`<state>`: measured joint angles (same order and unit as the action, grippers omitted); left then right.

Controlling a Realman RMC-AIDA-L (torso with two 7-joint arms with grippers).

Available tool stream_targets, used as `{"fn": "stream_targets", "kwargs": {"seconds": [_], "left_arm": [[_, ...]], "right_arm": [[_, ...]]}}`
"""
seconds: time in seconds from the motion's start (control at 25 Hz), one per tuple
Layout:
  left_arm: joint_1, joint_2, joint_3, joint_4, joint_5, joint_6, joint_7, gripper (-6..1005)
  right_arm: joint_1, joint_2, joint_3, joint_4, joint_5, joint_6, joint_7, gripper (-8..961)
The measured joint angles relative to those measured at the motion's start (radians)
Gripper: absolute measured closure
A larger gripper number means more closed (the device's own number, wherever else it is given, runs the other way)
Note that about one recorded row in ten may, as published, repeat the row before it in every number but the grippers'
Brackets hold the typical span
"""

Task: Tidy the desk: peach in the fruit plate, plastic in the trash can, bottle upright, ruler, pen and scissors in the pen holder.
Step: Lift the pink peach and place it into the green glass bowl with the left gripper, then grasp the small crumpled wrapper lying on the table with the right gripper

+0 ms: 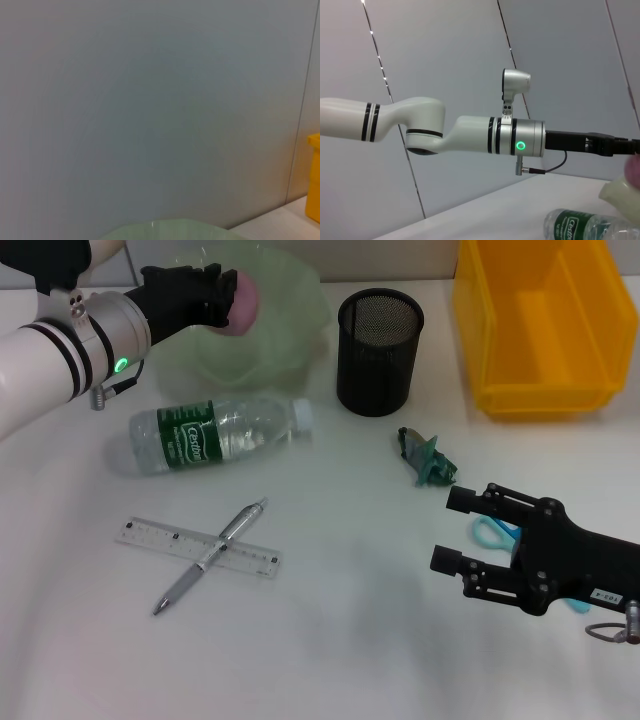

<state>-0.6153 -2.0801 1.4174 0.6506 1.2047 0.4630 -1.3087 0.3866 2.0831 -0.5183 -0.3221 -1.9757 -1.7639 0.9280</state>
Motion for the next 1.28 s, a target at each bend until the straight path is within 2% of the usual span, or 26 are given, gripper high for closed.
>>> {"fn": "stream_targets", "kwargs": {"seconds": [0.16,0.44,0.64,0.96,1.08,1.28], "left_arm": [[-0.001,0.0,0.0,-0.001,0.004,0.0,0.0,820],[-0.001,0.0,0.0,-0.001,0.004,0.002,0.0,604],[0.004,0.0,0.004,0.005,0.003,0.018,0.0,360],[0.023,0.006,0.002,0.017,0.004,0.162,0.0,357],[0.054,0.007,-0.007,0.054,0.002,0.239,0.0,312],[0.145,0.008,-0.015,0.123,-0.064,0.403,0.028,238]], "right_arm": [[0.007,0.0,0.0,0.0,0.0,0.008,0.0,189],[0.01,0.0,0.0,0.0,0.0,0.012,0.0,190],[0.011,0.0,0.0,0.0,0.001,0.014,0.0,190],[0.01,0.0,0.0,0.0,0.002,0.019,0.0,190],[0.008,-0.001,0.0,0.0,0.002,0.016,0.0,190],[0.001,-0.002,0.009,0.0,0.002,0.012,0.0,190]]}}
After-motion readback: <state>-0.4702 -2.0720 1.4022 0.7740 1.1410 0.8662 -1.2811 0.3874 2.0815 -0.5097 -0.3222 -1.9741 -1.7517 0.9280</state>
